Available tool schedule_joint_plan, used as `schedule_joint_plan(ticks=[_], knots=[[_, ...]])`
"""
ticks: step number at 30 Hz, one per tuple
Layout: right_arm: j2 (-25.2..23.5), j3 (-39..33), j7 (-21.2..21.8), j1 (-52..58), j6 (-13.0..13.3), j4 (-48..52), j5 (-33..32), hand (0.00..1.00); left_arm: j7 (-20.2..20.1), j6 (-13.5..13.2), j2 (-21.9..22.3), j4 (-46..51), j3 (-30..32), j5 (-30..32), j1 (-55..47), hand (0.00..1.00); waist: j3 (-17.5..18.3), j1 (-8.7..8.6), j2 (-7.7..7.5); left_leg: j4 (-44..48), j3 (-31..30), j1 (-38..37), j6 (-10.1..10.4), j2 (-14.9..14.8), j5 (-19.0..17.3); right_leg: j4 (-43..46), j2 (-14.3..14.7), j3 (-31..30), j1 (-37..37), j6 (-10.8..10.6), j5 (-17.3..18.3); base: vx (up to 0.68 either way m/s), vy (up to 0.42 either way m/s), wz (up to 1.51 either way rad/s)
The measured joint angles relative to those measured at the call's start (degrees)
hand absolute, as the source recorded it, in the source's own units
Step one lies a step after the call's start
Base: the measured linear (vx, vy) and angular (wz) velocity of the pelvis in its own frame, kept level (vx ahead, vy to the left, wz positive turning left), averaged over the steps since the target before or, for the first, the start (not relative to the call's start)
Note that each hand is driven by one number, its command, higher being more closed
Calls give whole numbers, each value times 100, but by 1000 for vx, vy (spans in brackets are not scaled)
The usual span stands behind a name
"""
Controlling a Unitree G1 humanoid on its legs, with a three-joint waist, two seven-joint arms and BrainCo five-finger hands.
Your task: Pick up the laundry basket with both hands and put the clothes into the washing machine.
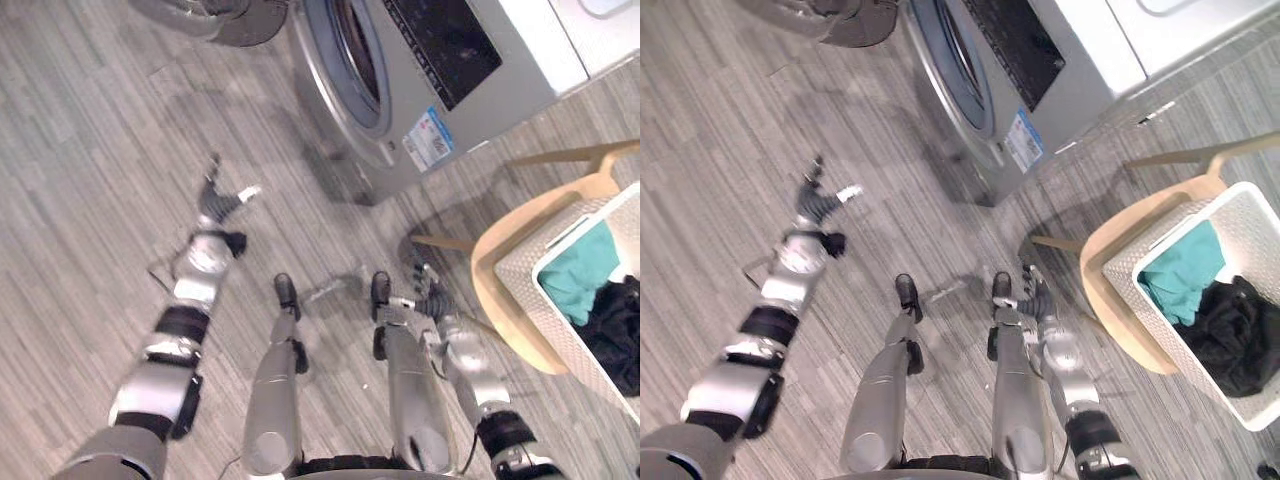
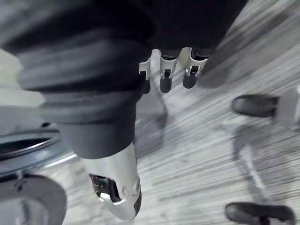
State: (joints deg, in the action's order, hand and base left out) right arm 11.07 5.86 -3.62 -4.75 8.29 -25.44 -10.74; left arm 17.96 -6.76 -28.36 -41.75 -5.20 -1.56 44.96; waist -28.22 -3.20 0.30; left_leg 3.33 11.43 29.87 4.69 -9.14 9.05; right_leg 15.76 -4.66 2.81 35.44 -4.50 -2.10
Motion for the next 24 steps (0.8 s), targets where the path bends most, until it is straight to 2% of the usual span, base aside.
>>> schedule_joint_plan(ticks=[2,7,10,13,17,21,24], knots=[[-122,-94,-11,271,5,90,12,0,3,19,-371,0,99,4,339,0,-4,-107,-62,210,44,215,-47,-77,-62,-106,31,1,65,51,-110,38,-31,-16],[-405,-145,-9,894,33,863,11,0,0,86,-724,21,100,67,1019,0,-16,-79,-187,912,124,708,-35,-303,-433,-205,155,-16,214,90,-198,23,-27,-13],[-527,-171,-29,927,45,1241,-12,0,-5,139,-1041,72,109,221,1304,0,-36,-75,-328,1292,132,1055,-31,-457,-623,-207,248,-24,398,103,-220,17,-31,-15],[-619,-299,-103,1035,148,1531,-70,0,-6,153,-1111,70,170,237,1442,0,-45,-37,-350,1552,116,1312,-41,-560,-747,-207,297,17,510,104,-221,27,-21,-3],[-655,-336,-166,1199,262,1957,-279,0,-12,221,-1142,56,656,246,1486,0,-89,41,-435,1835,119,1556,-53,-664,-883,-197,348,28,606,103,-219,48,-8,-4],[-763,-409,-168,1214,269,2131,-357,0,-4,330,-1141,12,1112,276,1426,0,-110,121,-478,1935,140,1602,-64,-715,-957,-180,364,37,607,99,-208,36,-8,0],[-765,-412,-166,1254,271,2282,-490,0,2,404,-1140,9,1509,355,1192,0,-111,116,-479,2088,158,1631,-87,-739,-1074,-137,358,14,595,75,-189,9,13,-5]])
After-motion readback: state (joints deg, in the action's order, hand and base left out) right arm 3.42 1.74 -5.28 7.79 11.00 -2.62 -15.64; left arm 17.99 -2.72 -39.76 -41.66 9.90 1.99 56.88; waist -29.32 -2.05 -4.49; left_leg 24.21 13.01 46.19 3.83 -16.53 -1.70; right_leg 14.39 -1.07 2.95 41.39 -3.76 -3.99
